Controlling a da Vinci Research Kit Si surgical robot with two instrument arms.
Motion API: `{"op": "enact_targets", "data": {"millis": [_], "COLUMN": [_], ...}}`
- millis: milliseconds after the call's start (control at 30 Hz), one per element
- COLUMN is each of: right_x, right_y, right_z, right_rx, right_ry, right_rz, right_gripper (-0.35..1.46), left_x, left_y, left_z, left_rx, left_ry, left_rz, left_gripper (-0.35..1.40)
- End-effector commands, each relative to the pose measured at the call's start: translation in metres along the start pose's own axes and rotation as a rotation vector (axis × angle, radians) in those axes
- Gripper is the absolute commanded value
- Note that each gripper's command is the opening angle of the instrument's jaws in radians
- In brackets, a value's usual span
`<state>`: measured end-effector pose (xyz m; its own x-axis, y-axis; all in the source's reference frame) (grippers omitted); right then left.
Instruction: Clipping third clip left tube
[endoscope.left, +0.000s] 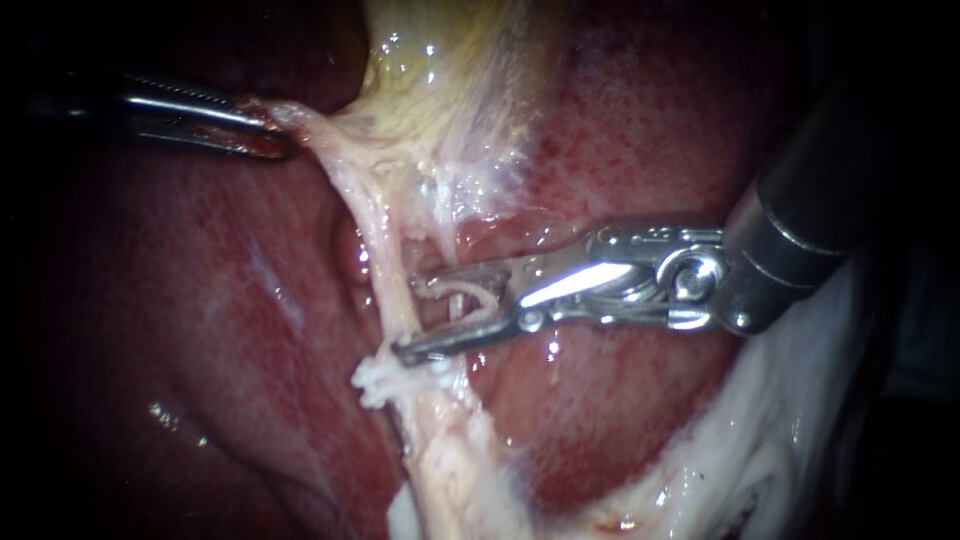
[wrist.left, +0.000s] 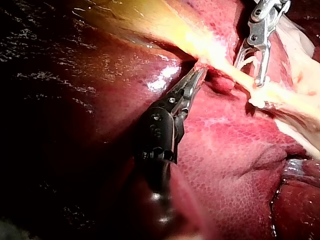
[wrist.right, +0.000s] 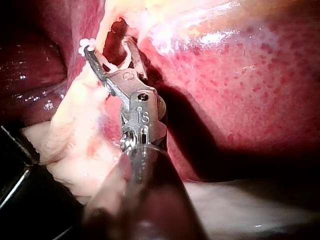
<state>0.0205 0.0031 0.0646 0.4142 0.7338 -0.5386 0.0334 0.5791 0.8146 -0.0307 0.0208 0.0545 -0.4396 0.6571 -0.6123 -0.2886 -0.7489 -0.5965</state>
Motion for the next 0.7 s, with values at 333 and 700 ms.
{"op": "enact_targets", "data": {"millis": [333, 700], "right_x": [0.0023, 0.0065], "right_y": [-0.0008, -0.0027], "right_z": [0.0036, 0.0027], "right_rx": [0.107, 0.143], "right_ry": [0.080, 0.144], "right_rz": [0.044, 0.064], "right_gripper": [0.48, 0.45], "left_x": [0.0000, 0.0001], "left_y": [0.0000, 0.0000], "left_z": [0.0001, 0.0001], "left_rx": [0.000, 0.001], "left_ry": [0.000, 0.000], "left_rz": [0.000, 0.000], "left_gripper": [-0.35, -0.35]}}
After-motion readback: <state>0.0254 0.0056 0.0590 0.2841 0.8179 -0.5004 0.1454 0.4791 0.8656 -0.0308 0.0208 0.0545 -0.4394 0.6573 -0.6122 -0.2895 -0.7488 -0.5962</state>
